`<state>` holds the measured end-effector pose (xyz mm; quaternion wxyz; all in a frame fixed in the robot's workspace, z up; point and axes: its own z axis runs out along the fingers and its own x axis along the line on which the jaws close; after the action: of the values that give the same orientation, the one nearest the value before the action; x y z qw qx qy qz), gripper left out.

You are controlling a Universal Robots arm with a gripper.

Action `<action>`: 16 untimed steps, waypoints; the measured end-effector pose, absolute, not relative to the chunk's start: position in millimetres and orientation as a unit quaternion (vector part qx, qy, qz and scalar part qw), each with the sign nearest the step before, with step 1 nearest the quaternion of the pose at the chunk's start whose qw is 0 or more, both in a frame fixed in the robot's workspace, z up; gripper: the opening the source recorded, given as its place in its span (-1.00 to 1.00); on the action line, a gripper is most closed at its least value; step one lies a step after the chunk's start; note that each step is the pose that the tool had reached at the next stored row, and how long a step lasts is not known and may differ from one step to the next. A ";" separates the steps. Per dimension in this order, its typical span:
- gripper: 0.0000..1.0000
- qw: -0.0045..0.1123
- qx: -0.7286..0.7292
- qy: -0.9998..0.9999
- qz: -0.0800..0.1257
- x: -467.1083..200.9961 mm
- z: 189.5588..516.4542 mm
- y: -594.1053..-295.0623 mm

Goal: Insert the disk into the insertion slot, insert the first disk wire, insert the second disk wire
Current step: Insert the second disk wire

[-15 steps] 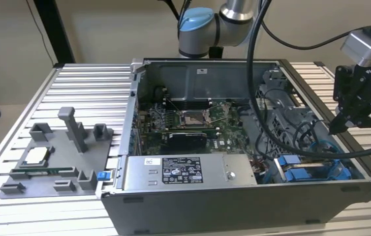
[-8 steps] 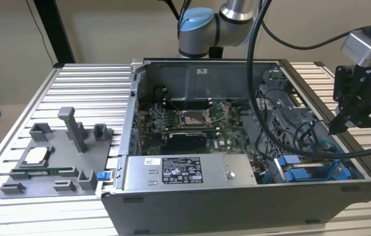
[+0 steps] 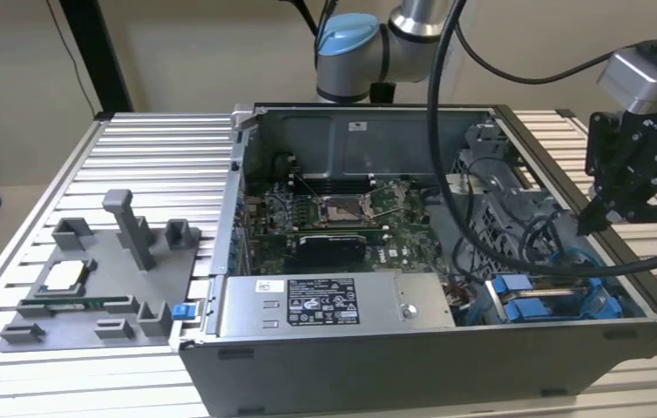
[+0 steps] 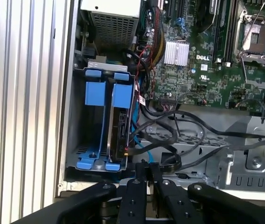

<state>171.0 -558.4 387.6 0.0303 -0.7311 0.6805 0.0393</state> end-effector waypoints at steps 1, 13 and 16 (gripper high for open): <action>-1.00 0.031 -0.731 0.680 0.040 169.6 388.4 -558.4; -1.00 0.031 -0.731 0.681 0.040 156.1 395.6 -558.4; -1.00 0.031 -0.731 0.681 0.040 153.2 396.1 -558.5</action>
<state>153.2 -558.5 396.1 0.0315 -0.7308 0.6807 0.0404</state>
